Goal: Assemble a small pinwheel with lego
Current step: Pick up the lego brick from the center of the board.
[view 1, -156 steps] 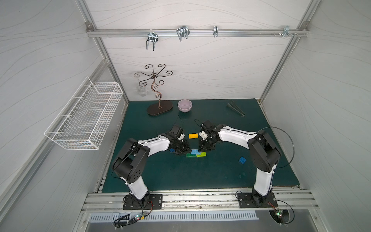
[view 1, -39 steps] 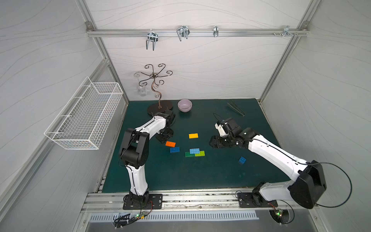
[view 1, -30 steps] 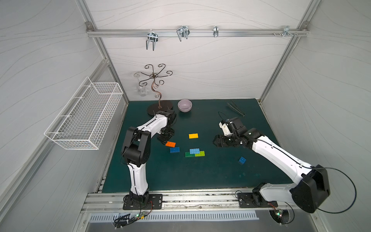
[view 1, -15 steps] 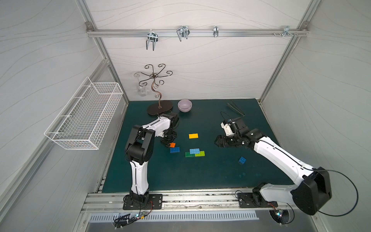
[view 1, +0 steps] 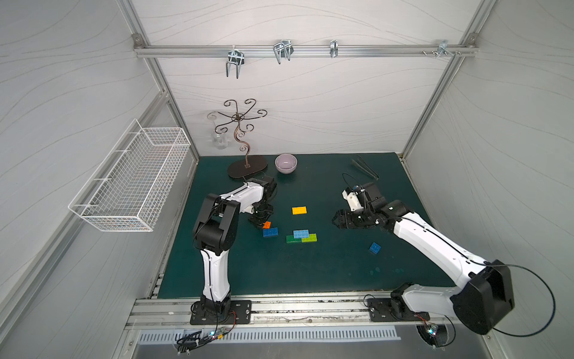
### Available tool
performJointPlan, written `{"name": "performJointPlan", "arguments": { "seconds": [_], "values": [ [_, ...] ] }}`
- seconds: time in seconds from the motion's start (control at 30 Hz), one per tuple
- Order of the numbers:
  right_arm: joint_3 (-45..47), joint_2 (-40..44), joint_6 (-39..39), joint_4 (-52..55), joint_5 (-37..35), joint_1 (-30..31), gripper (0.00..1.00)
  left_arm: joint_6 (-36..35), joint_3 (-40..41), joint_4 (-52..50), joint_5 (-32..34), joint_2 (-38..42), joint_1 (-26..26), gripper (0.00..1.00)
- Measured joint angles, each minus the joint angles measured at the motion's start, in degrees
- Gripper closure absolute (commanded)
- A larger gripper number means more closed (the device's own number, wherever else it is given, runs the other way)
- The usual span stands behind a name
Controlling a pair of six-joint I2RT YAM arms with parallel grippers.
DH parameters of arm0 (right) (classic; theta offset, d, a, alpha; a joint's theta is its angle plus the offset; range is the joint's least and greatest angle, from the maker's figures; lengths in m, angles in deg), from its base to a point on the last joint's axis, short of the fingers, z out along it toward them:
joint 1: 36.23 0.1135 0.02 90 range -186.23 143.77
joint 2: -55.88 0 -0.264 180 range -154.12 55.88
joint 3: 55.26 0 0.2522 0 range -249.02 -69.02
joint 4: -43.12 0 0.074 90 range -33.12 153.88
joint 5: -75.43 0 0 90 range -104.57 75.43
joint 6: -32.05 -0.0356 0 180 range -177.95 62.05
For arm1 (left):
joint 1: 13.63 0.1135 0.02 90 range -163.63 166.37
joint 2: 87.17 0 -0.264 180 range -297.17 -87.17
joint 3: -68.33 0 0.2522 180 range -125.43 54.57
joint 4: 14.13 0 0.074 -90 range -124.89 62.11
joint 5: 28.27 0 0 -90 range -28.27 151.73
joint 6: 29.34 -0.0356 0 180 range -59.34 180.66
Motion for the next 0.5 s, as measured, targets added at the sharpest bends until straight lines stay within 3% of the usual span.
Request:
{"name": "performJointPlan", "arguments": {
  "seconds": [0.3, 0.5],
  "values": [
    [0.5, 0.0, 0.0, -0.2, 0.2, -0.7, 0.24, 0.9, 4.3, 5.7, -0.9, 2.7, -1.1, 0.53],
    [0.5, 0.0, 0.0, -0.3, 0.6, -0.8, 0.24, 0.8, 5.5, 6.3, -0.9, 3.5, -1.1, 0.69]
  ]
}}
